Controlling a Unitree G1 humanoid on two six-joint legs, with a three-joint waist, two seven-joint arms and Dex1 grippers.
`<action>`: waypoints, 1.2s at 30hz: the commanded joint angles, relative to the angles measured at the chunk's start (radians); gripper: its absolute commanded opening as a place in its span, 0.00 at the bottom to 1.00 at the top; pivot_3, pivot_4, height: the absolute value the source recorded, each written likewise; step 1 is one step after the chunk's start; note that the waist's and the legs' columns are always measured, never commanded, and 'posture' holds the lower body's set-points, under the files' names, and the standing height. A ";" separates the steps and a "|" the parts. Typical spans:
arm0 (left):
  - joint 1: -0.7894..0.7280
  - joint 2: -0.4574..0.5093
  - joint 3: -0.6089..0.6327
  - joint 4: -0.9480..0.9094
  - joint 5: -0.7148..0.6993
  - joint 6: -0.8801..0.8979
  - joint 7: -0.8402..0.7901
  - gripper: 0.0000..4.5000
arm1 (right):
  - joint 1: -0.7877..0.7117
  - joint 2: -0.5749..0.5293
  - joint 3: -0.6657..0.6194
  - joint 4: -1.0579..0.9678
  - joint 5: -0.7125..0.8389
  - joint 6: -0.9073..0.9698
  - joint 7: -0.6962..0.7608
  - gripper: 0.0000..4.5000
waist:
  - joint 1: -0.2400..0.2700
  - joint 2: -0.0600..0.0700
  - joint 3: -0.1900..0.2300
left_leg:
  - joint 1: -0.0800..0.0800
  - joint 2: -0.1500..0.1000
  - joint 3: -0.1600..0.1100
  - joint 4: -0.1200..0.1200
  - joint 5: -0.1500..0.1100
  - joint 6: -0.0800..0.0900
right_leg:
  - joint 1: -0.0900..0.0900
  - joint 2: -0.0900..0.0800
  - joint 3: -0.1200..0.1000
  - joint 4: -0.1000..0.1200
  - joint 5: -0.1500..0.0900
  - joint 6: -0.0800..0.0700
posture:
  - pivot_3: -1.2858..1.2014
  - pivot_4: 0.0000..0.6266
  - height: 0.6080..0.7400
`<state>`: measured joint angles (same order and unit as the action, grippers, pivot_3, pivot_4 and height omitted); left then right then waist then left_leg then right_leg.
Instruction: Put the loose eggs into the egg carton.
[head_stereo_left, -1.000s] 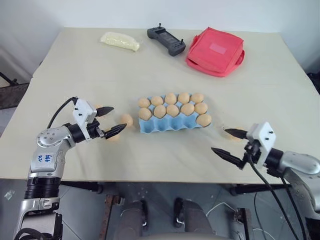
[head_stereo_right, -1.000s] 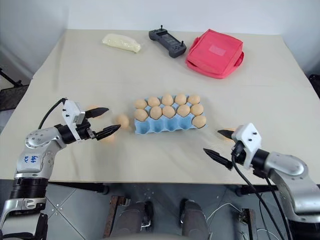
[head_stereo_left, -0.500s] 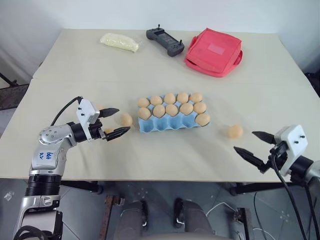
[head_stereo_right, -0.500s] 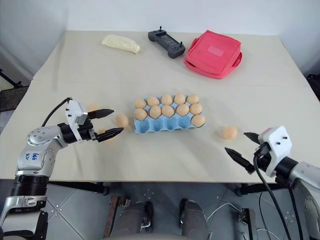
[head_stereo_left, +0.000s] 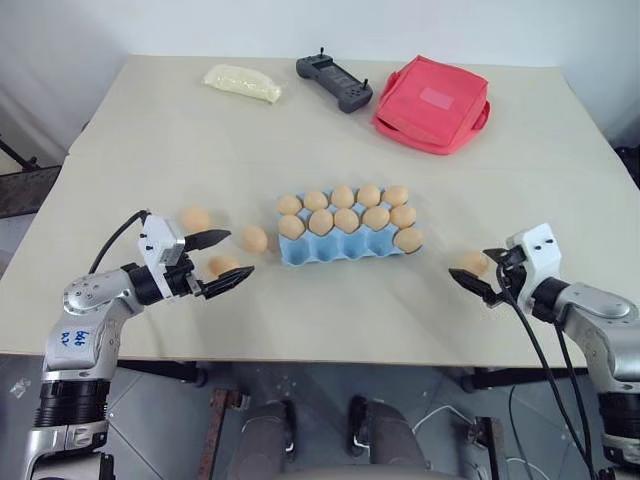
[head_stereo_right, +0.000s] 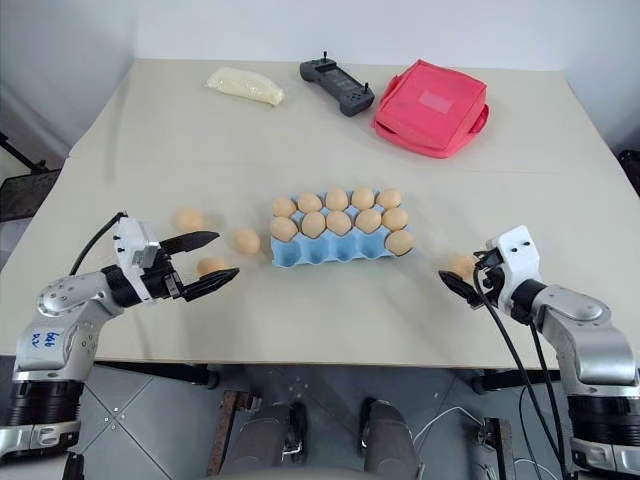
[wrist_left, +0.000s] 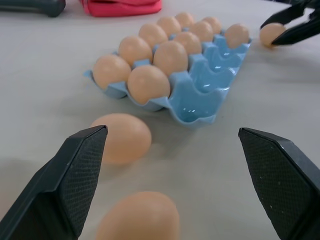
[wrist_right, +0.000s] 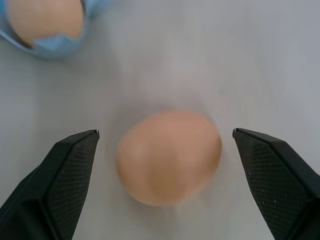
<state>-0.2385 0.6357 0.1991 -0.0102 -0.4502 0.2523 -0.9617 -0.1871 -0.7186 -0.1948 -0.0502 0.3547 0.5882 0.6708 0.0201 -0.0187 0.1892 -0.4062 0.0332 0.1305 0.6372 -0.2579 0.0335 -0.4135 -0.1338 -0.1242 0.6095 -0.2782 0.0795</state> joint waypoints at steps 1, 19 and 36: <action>0.033 0.019 0.040 -0.061 -0.028 0.004 0.002 1.00 | -0.020 0.004 -0.001 0.004 -0.015 -0.026 -0.005 1.00 | 0.000 0.000 0.000 | 0.000 0.000 0.000 0.000 0.000 0.000 | 0.000 0.000 0.000 0.000 0.000 0.000 | 0.52 0.24 1.00; 0.038 0.006 0.044 -0.080 -0.032 0.005 0.054 1.00 | -0.243 0.080 0.055 -0.222 0.070 0.077 -0.033 0.51 | -0.023 0.001 0.000 | 0.001 0.001 0.001 0.000 -0.003 -0.005 | -0.001 0.000 0.002 0.001 0.000 0.000 | 0.52 0.24 1.00; 0.038 0.006 0.060 -0.094 -0.029 -0.002 0.096 1.00 | -0.393 0.255 0.277 0.022 -0.024 -0.011 0.017 0.51 | -0.028 0.000 0.000 | 0.000 0.001 0.006 0.000 -0.001 0.000 | -0.003 0.001 0.002 0.001 0.001 0.001 | 0.52 0.24 1.00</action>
<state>-0.2104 0.6367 0.2263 -0.0670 -0.4658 0.2611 -0.8729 -0.5553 -0.4662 0.0810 -0.0238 0.3330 0.5976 0.6717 -0.0082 -0.0183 0.1895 -0.4065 0.0346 0.1371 0.6368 -0.2590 0.0330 -0.4172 -0.1325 -0.1226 0.6104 -0.2773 0.0805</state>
